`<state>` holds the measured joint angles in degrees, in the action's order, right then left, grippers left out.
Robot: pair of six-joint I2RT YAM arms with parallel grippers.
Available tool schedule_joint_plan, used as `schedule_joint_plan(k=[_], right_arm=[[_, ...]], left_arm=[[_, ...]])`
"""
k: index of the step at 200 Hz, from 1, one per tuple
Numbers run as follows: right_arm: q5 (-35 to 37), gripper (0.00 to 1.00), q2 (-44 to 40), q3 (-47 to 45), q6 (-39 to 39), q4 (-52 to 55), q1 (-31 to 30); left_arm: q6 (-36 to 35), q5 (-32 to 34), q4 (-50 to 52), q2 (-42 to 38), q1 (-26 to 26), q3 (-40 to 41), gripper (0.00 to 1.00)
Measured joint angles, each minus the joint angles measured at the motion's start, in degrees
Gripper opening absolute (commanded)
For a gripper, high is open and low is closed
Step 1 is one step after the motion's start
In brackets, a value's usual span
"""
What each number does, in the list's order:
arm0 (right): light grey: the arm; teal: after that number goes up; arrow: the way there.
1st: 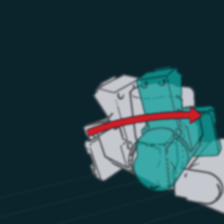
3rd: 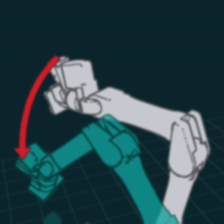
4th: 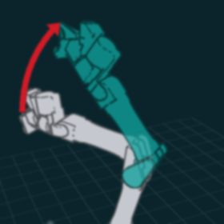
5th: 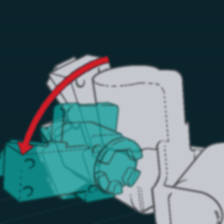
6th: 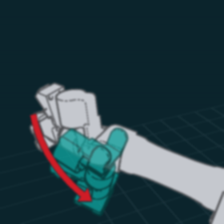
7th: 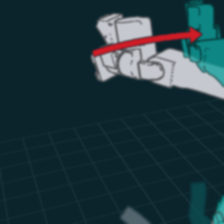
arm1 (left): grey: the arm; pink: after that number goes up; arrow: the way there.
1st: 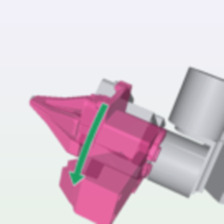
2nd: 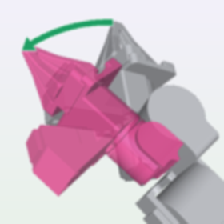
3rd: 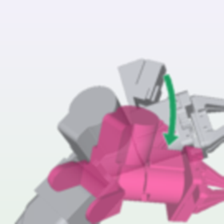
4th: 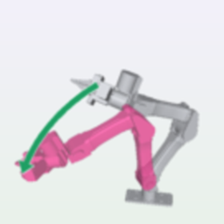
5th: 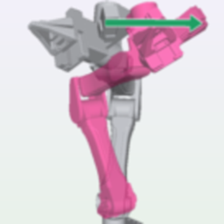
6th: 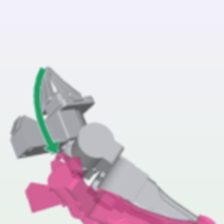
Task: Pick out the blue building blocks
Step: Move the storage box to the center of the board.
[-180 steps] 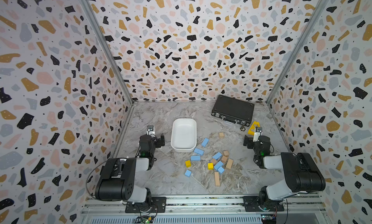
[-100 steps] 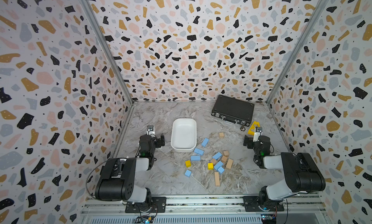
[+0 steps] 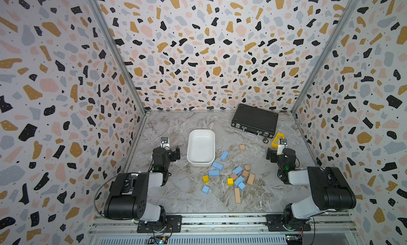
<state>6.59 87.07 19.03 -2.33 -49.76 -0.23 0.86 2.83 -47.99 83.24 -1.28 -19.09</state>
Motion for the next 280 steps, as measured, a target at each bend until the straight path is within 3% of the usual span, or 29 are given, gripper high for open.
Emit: schedule_joint_plan(k=[153, 181, 220, 280], right_arm=[[-0.2, 1.00, -1.0, 0.0, 0.0, 0.8, 0.0], [-0.5, 1.00, -9.4, 2.7, -0.8, 12.0, 0.0], [-4.4, 1.00, -17.3, 14.1, -4.0, 29.3, 0.0], [-11.2, 1.00, -18.3, 24.5, -10.4, 54.1, -0.3]], left_arm=[[-0.1, -0.3, -1.4, 0.0, 0.0, 0.8, 1.00], [-0.3, -1.3, 0.0, -0.9, 0.0, 0.5, 1.00], [-0.8, -2.8, 8.5, -2.1, 0.0, -4.4, 1.00], [-4.7, -11.4, 40.5, -1.9, 0.0, -29.7, 0.99]])
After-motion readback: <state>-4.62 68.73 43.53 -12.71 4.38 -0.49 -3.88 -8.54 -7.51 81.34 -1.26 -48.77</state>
